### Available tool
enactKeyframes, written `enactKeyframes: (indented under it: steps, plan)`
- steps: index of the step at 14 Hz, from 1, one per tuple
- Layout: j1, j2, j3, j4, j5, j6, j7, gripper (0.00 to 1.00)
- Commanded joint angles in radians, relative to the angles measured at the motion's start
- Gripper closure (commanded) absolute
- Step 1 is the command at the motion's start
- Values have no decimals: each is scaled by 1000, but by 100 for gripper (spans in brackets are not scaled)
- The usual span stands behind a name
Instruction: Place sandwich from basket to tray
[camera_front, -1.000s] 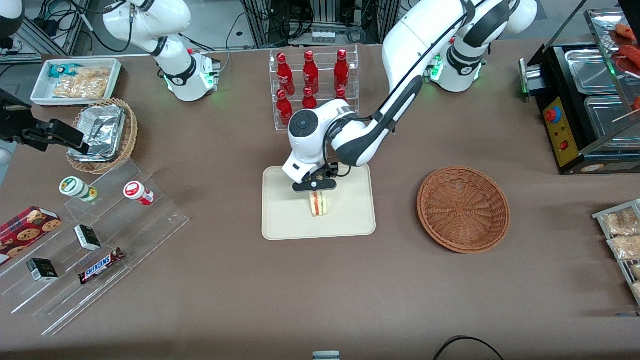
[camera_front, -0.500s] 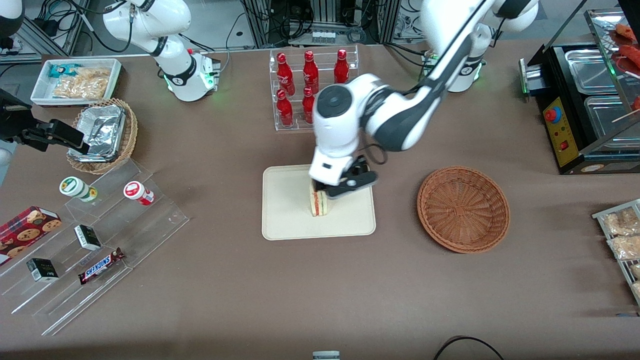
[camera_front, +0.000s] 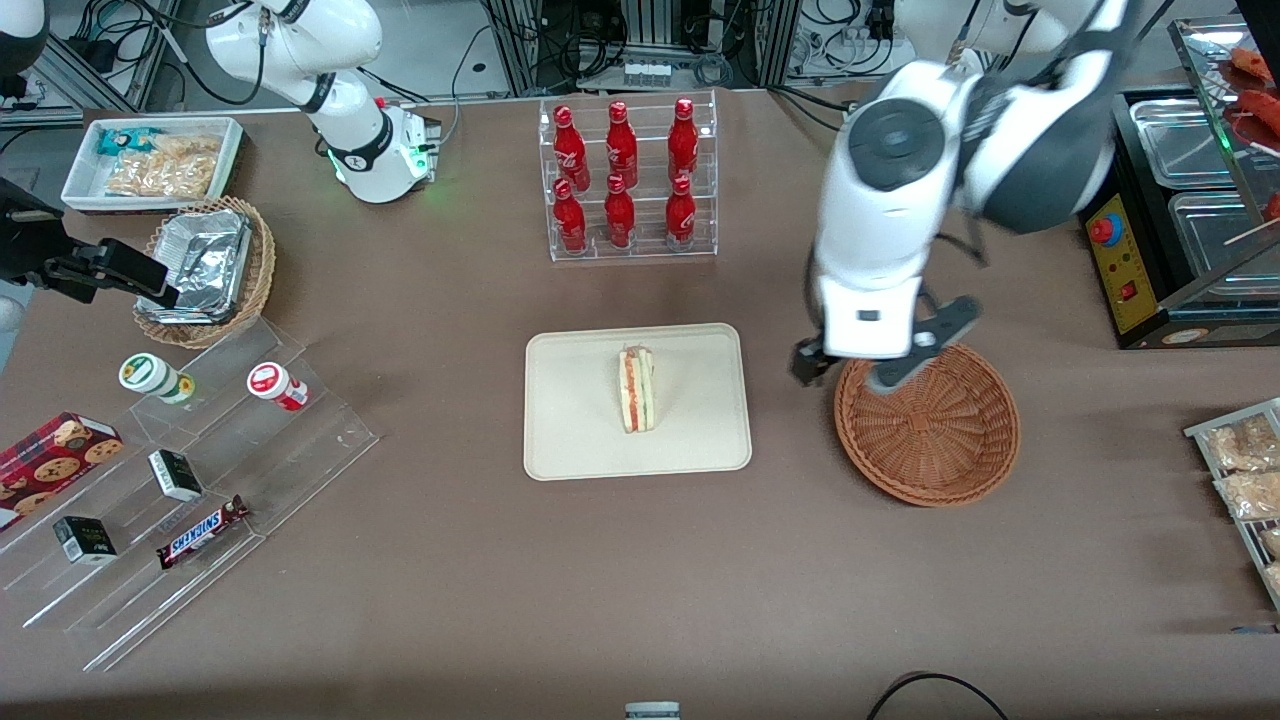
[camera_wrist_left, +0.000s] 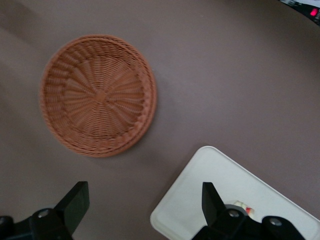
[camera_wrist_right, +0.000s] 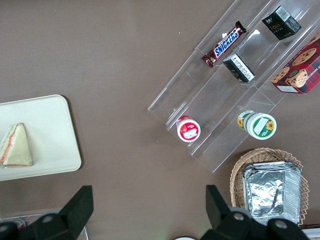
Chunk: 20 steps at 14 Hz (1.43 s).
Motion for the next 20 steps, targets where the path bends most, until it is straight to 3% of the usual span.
enactKeyframes:
  steps: [1,4,9,12,20]
  plan:
    - [105,-105,-7,-48,-78,-98,200,0]
    - [208,-182,-7,-56,-116,-221,439,0]
    - [305,-337,19,-208,-161,-240,785,0]
    - [258,-334,135,-191,-176,-243,895,0]
    - [296,-213,135,3,-171,-231,1074,0]
